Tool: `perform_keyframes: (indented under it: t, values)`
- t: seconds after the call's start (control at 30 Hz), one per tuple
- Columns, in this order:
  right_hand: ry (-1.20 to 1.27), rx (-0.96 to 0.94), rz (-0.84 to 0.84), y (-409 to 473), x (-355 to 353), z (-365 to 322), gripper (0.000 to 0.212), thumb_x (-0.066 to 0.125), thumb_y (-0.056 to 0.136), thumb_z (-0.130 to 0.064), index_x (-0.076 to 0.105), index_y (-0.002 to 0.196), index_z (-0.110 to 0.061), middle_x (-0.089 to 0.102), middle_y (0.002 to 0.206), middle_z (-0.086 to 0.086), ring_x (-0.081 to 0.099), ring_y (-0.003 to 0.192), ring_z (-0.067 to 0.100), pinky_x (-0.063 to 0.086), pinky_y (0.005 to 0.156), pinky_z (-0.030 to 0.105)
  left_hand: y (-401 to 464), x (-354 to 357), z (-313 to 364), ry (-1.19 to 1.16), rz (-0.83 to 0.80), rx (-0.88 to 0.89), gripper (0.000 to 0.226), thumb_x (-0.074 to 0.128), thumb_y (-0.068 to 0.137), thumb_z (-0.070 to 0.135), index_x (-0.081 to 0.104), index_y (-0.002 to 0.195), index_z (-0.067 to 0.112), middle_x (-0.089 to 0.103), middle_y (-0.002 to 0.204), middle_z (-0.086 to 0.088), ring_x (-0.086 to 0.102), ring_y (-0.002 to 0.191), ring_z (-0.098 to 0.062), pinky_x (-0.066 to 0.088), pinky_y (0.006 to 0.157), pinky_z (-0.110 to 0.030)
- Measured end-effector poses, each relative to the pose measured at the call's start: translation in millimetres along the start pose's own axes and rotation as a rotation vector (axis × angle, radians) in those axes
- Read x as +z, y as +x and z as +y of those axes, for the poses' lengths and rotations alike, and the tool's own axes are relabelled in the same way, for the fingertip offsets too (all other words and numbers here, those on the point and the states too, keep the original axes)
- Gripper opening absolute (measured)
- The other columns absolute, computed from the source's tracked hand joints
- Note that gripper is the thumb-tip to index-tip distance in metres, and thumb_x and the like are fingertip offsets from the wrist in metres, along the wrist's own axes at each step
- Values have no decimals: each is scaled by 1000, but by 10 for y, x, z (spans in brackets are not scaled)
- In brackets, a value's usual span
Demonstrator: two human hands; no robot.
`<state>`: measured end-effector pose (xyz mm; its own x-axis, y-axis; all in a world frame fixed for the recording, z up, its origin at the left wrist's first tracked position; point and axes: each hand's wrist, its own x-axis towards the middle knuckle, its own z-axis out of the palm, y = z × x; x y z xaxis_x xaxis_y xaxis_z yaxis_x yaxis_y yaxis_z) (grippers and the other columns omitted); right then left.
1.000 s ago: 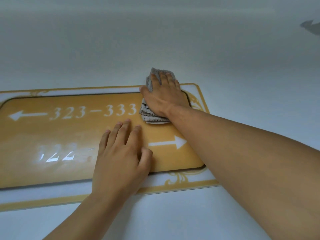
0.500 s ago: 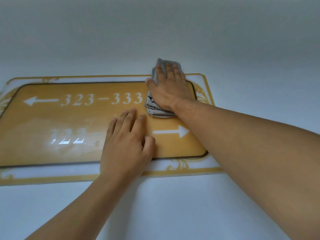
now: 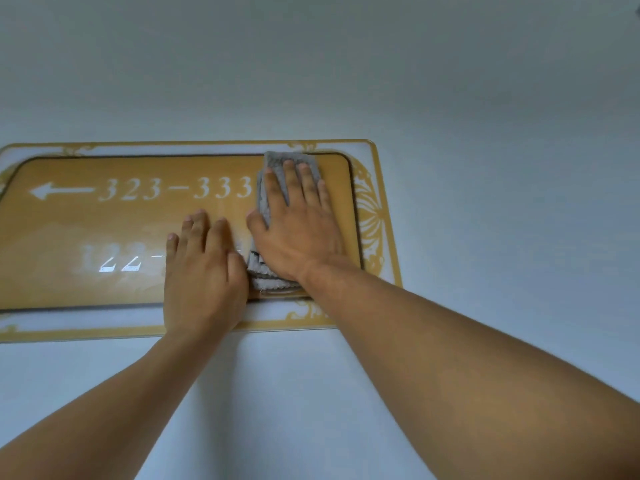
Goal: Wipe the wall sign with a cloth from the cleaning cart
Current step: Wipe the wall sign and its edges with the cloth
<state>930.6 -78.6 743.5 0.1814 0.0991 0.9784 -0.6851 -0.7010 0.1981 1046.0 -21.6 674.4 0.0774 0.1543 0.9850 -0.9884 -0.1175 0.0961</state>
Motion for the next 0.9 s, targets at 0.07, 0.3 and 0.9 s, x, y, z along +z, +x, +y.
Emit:
perform_keyframes:
  t: [0.07,0.3,0.9]
  values:
    - [0,-18,8,-144,13,-14,71,20,97,-55,5,158,-21,-5,165,6,-13,150,22,-7,120,46,-9,-8,-20,-112,58,-29,56,28,88,20,56,133,5,41,154,-18,29,148,-28,14,123,-43]
    - [-7,-65,25,-603,34,-49,68,27,98,-48,12,157,-20,3,165,7,-7,151,23,-2,120,46,-20,-12,-25,-171,102,-45,45,42,85,-10,64,122,1,50,146,-21,38,143,-34,26,118,-51]
    - [-222,-95,-64,-971,26,-125,70,28,97,-44,9,158,-15,3,164,13,-5,151,29,5,120,50,18,40,-129,-68,38,93,34,49,84,-8,60,116,-5,47,142,-31,39,137,-46,26,115,-54]
